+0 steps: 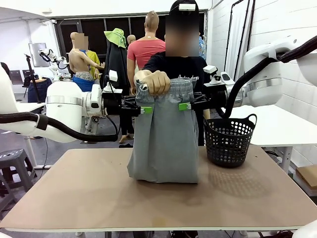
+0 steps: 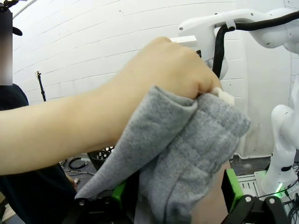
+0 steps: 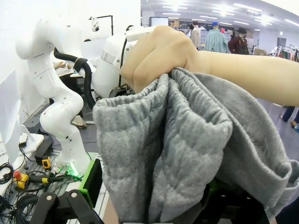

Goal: Fold the training pants.
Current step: Release the ends of the Training pants and then grab the overlapped ends.

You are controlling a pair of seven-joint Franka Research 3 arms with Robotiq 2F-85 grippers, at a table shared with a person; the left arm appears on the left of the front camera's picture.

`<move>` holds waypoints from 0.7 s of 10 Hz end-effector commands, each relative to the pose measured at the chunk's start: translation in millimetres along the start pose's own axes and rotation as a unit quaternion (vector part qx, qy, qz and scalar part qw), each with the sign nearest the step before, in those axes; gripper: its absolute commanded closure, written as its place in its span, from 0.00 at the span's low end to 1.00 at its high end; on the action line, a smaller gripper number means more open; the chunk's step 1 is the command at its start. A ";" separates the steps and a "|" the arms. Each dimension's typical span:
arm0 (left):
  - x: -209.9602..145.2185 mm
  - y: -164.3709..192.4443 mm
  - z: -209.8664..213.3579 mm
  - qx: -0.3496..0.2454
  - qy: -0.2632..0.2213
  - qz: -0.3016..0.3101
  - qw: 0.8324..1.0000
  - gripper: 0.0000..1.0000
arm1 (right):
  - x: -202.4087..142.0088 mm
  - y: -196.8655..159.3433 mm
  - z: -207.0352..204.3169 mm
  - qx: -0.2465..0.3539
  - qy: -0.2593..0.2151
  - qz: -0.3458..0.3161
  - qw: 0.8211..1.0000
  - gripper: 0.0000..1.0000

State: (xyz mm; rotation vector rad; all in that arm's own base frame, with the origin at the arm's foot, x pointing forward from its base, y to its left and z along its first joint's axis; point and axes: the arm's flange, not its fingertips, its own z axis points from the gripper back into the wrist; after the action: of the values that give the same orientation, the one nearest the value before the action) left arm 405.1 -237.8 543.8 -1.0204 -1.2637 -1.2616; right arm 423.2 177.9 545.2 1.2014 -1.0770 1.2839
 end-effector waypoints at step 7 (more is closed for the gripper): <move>1.7 -12.2 23.4 0.033 -0.008 0.009 0.999 0.00 | -1.2 12.7 16.0 -0.018 0.004 -0.018 1.000 0.00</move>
State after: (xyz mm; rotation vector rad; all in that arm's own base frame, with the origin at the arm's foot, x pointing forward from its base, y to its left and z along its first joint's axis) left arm 398.3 -221.3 545.9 -0.9917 -1.2847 -1.2397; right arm 420.3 165.9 547.0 1.1839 -1.0864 1.2614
